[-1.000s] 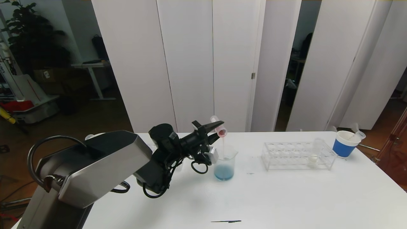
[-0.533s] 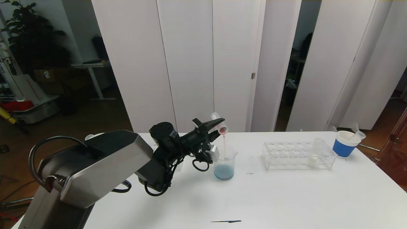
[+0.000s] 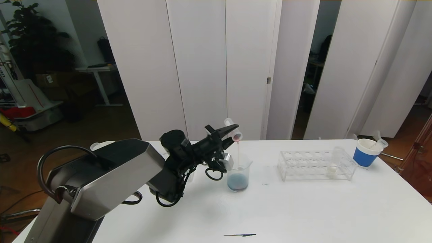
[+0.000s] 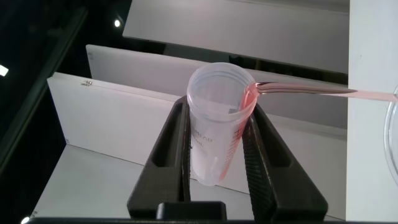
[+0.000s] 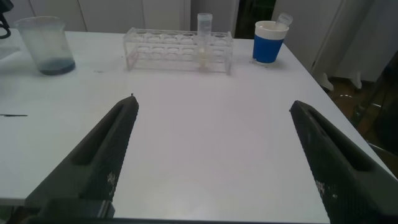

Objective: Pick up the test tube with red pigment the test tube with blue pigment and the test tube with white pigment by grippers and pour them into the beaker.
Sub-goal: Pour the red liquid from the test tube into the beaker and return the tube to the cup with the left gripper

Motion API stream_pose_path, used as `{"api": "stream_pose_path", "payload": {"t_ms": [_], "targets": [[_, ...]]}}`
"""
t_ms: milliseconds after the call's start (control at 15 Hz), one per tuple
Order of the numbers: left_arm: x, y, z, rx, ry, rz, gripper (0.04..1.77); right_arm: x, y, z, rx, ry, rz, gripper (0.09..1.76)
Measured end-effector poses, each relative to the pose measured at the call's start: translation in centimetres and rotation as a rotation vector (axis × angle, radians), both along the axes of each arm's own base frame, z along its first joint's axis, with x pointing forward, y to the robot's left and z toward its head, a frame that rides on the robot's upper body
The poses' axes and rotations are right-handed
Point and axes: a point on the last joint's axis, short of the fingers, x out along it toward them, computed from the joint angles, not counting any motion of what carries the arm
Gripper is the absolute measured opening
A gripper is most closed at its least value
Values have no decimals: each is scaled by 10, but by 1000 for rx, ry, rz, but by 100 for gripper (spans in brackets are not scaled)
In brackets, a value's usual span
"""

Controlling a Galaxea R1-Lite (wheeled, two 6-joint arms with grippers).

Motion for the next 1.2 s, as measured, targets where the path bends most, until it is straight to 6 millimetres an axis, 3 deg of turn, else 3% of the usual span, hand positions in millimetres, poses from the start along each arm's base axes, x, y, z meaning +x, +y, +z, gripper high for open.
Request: {"api": "stream_pose_path", "payload": {"t_ms": [1200], "targets": [[0, 0, 5, 0, -22, 16, 58, 0, 0, 0, 0, 0, 0, 175]]}}
